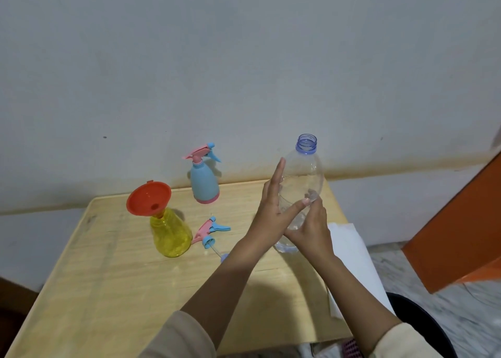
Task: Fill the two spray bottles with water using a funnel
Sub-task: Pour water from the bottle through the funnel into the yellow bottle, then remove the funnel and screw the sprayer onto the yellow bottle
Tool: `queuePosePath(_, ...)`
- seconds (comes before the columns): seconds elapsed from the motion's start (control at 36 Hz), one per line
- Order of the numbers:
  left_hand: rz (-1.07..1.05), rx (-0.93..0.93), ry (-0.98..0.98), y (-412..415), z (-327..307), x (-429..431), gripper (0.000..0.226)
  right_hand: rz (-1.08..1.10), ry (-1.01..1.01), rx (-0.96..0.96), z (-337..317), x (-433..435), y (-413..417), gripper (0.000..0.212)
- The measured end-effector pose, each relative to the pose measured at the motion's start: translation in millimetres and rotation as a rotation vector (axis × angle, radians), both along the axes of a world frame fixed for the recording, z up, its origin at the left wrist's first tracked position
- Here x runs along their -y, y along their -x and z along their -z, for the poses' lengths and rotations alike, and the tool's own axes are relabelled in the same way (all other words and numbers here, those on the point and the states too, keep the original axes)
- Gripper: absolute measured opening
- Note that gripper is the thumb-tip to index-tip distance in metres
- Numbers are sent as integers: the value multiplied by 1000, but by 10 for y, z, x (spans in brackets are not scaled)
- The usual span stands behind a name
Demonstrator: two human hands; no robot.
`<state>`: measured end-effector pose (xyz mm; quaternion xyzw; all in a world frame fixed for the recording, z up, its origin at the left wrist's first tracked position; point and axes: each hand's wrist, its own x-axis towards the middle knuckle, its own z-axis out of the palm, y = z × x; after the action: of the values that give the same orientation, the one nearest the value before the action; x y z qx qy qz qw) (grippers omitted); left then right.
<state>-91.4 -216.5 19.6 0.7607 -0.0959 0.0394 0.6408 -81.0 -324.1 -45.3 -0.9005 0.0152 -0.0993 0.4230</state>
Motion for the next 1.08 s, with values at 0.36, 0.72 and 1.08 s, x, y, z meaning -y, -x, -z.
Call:
queuePosePath(0.36, -11, -13, -34, 29, -42, -71, 87, -83, -142, 71, 62, 51, 52, 107)
queuePosePath(0.72, 35, -7, -28, 15, 52, -172, 81, 79, -231, 64, 75, -66, 229, 90)
queuePosePath(1.08, -544, 169, -234, 595, 705, -1779, 24, 98, -262, 235, 1, -1272, 695, 39)
